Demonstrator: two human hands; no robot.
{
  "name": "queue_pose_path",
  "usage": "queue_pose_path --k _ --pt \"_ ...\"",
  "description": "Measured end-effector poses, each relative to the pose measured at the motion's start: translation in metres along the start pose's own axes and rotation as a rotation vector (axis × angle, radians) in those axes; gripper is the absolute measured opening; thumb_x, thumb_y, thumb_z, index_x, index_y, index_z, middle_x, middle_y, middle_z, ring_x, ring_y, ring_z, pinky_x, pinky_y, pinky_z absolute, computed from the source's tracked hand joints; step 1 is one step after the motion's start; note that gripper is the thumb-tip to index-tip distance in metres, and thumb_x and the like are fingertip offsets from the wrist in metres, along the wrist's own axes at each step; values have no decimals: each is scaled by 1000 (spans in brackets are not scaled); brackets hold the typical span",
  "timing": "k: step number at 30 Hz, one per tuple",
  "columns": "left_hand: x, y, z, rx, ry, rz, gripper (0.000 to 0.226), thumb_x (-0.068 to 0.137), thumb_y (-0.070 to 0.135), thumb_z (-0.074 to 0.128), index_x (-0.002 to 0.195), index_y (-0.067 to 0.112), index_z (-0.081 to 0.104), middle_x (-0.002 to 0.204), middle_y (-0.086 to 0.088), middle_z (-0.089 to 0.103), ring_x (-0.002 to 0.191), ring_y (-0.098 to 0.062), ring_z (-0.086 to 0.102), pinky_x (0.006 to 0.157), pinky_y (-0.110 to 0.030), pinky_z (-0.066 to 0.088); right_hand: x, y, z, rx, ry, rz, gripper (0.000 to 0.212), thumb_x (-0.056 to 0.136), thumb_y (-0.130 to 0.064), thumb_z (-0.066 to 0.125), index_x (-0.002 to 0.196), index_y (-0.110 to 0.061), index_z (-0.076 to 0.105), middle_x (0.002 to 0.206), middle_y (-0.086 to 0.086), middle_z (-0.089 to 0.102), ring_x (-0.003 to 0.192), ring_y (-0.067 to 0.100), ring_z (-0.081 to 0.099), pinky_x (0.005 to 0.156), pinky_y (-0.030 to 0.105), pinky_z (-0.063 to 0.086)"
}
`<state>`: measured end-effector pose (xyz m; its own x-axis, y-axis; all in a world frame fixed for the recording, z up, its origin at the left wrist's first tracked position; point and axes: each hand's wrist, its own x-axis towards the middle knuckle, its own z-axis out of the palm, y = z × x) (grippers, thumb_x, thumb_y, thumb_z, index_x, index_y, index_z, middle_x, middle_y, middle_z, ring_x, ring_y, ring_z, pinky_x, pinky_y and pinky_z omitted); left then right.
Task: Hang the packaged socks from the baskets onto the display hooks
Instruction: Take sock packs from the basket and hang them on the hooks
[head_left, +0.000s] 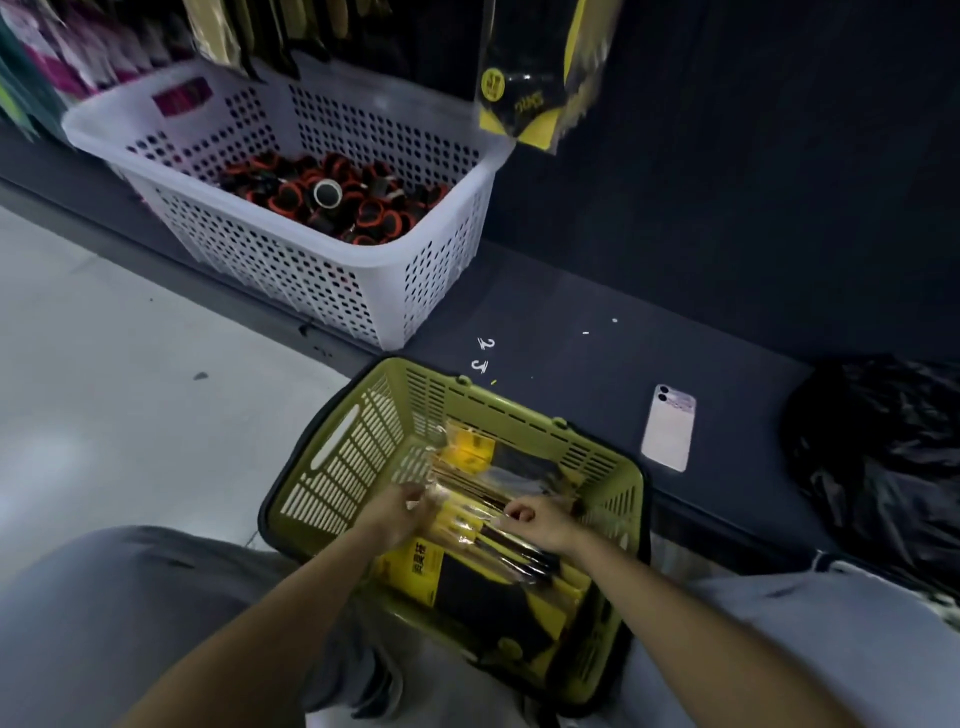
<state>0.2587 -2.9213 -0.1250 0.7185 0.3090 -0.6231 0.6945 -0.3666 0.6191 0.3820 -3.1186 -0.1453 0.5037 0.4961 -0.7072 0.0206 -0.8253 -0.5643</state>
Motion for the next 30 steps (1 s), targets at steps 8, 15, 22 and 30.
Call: queue_pose_path --k 8,15,22,30 --pt "-1 -3 2 158 -26 -44 34 93 49 47 106 20 61 102 -1 64 94 -16 60 88 -34 49 7 3 6 -28 -132 21 85 79 -55 68 144 -12 36 150 6 38 135 23 38 99 30 35" --pt "-2 -1 2 -15 2 -61 31 91 44 53 113 23 60 112 -2 63 98 -15 59 91 -38 50 11 2 7 -19 -109 -16 68 86 -42 67 138 -4 46 137 11 54 125 22 51 91 26 41" --pt "-4 60 -28 -462 433 76 104 76 45 73 151 16 8 157 -7 16 141 -21 24 115 -38 23 -17 -51 -61 215 246 -296 21 88 -30 67 102 -15 74 94 -2 71 88 11 63 76 27 45" --pt "-33 138 -70 -847 138 350 67 54 67 75 112 33 67 115 5 69 109 -18 64 96 -40 48 -93 -138 -114 592 354 -492 28 82 -48 65 94 -23 71 64 10 66 55 26 60 59 23 49"
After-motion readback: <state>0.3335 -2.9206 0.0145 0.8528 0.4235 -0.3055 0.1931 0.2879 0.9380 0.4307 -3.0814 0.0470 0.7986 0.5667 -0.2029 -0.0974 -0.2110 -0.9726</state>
